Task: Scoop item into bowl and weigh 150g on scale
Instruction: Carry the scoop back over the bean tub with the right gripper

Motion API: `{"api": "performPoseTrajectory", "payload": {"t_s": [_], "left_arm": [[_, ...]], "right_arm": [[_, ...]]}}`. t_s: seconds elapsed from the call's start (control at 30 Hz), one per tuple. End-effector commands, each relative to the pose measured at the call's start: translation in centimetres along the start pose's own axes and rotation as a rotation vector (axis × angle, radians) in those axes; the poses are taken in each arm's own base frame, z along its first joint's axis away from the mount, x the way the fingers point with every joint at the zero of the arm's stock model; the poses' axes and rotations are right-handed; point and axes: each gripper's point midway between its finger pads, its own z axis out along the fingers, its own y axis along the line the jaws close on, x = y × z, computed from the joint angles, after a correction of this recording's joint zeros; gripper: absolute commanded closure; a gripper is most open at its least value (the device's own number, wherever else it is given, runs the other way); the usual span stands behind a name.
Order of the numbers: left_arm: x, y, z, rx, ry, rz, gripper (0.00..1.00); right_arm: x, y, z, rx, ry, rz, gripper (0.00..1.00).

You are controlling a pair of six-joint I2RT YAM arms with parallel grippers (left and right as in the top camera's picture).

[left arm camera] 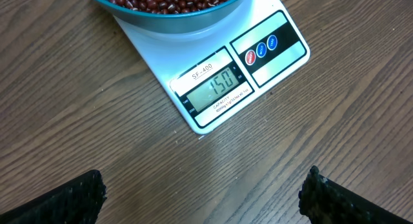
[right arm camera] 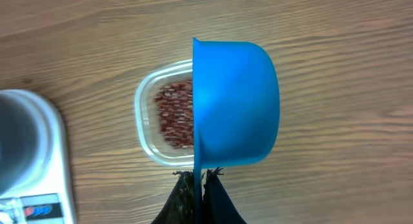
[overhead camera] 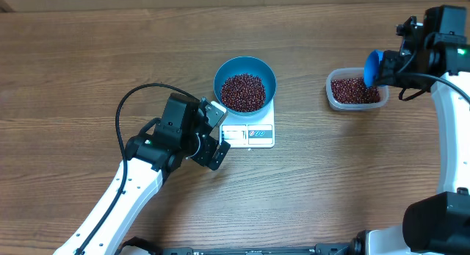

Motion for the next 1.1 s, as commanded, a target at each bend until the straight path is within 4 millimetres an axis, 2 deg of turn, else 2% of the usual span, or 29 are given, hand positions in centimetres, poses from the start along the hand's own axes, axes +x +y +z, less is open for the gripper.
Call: {"api": "performPoseTrajectory", "payload": {"t_s": [0.0,0.1,0.33,0.5,0.67,0.93,1.07], "left_arm": [[-1.0,0.3,-0.5,-0.012,-0.027,-0.012,0.01],[-1.0,0.3,-0.5,-0.012,-0.026,-0.012,0.01],[-1.0,0.3,-0.5,-0.012,-0.026,-0.012,0.0],[-1.0,0.3,-0.5,-0.012,-0.026,-0.012,0.01],[-1.0,0.3,-0.5,-0.012,-0.026,-0.012,0.0],[-1.0,0.3,-0.5,-0.012,-0.026,-0.012,0.0],[-1.0,0.3,-0.5,-0.012,-0.026,-0.012,0.01]], "right_arm": [[-0.6,-1.2,-1.2,0.147,-0.036,0.002,0.96],[-0.2,-0.3,-1.1,0.213,-0.025,-0.032,0.96],[0.2,0.4,-1.5,0.35,-0.022,-0.1,0.96],[0.1,1.3,-1.7,0.384,-0.036,-0.142,0.96],[0.1,1.4,-1.8,0.391,-0.039,-0.146,0.96],[0.4,2.5,-1.0,0.264,-0.021,-0.113,0.96],[0.6,2.8,-0.5,0.123,0.004,-0.053,0.96]]}}
